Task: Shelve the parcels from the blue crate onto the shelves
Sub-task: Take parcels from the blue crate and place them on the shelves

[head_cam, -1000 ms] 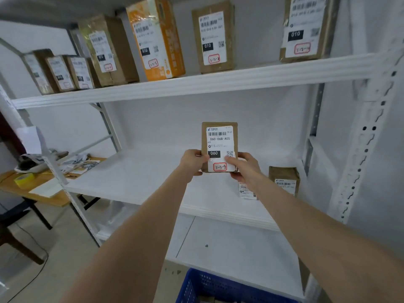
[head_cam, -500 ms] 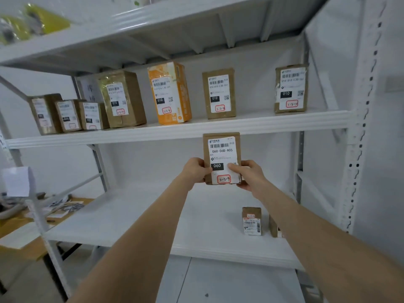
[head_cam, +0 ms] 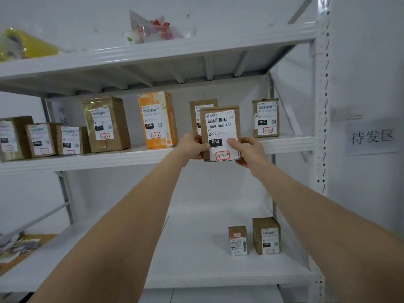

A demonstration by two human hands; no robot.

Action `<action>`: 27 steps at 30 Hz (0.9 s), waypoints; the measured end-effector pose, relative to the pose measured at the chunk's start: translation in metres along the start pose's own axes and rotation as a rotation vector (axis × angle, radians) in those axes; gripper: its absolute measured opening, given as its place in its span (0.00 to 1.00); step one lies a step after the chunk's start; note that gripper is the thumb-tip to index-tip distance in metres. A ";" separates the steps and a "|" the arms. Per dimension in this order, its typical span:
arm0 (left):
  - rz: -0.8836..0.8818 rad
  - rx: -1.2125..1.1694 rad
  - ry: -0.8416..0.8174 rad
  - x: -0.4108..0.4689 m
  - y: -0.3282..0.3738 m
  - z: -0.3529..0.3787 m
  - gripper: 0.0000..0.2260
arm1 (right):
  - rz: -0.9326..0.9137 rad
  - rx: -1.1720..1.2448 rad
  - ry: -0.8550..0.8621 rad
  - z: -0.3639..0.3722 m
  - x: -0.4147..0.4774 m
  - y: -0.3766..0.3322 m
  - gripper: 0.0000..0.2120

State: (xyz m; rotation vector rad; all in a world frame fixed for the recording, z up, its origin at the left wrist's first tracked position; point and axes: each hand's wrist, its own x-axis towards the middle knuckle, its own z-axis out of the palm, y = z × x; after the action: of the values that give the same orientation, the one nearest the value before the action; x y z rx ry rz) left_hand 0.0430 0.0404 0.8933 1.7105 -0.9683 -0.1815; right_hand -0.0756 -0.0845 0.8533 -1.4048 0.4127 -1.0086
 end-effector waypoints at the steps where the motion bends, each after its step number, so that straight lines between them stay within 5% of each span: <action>1: 0.018 -0.004 0.001 0.004 0.009 0.001 0.12 | -0.019 0.004 0.005 -0.001 0.003 -0.008 0.18; 15: 0.100 0.079 0.179 0.082 0.048 0.052 0.11 | -0.186 -0.107 0.023 -0.038 0.088 -0.043 0.13; 27: 0.075 0.155 0.272 0.120 0.035 0.097 0.11 | -0.250 -0.439 0.092 -0.062 0.141 -0.018 0.13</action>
State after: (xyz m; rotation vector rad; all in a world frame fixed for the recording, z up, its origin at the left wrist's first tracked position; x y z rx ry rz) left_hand 0.0489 -0.1141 0.9272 1.7806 -0.8587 0.1762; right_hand -0.0521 -0.2300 0.9031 -1.8411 0.5602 -1.2381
